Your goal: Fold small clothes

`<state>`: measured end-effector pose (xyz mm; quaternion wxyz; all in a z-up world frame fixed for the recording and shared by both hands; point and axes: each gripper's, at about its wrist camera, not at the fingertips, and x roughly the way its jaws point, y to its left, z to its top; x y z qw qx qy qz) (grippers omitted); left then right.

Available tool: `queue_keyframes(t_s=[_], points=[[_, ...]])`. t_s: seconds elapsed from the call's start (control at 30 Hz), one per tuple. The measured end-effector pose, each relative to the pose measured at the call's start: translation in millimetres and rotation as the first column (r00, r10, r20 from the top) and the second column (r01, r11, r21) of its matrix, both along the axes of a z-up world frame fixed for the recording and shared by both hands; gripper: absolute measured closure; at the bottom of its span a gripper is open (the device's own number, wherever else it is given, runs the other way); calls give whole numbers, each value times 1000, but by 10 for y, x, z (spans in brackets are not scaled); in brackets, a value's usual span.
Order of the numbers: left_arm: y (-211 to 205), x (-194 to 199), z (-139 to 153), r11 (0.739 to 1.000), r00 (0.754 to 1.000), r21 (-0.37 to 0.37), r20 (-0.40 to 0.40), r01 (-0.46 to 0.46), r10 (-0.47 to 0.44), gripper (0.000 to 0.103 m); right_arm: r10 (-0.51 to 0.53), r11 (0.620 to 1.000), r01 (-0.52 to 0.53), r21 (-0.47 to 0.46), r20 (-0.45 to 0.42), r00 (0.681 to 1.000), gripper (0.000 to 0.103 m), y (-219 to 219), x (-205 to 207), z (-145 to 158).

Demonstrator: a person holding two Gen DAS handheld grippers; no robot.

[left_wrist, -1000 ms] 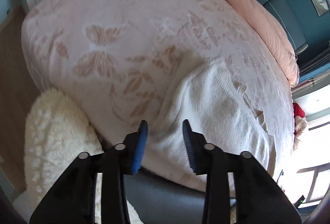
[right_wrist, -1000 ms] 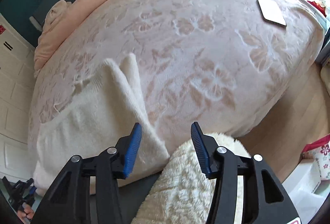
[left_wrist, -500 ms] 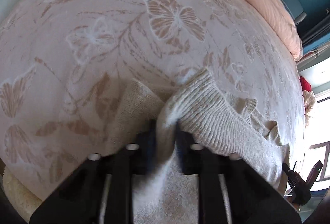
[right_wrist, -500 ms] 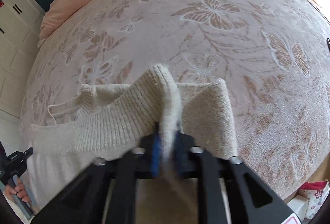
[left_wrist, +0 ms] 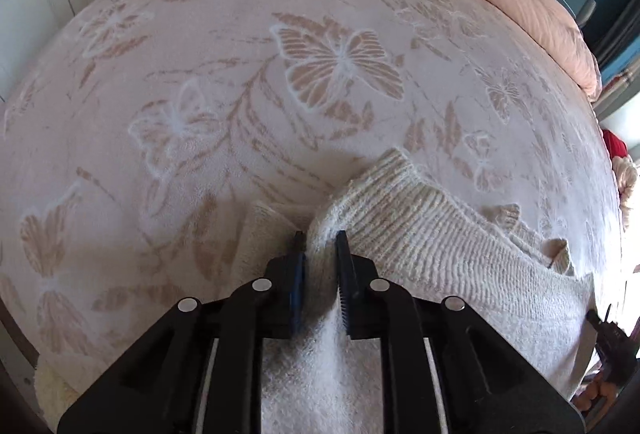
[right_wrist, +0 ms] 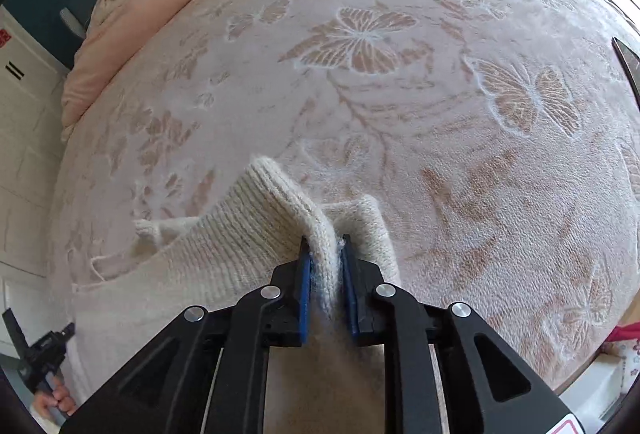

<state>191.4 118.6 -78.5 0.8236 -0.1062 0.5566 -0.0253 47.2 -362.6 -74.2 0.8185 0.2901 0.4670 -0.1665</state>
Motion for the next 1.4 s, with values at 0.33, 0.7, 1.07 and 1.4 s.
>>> queue_keyframes(t_s=[0.33,0.7,1.07,1.4], points=[[-846,-987,266,981,979,16,62,191,-192,65,516,856,-516,5,-4,856,92,2132,-148,-40],[-941,-1135,6,970,971,68,20,235,-236,60,516,848,-527,-50,-148,844,95,2195,-169,-291],[-421,-1401,231,995,994,-2,32,102,-101,58,488,866,-496,-66,-107,866,93,2187,-377,-90],[858,-1697,-86,889,924,-250,-101,-383,369,37,496,868,-497,3,-42,867,93,2406,-25,-13]])
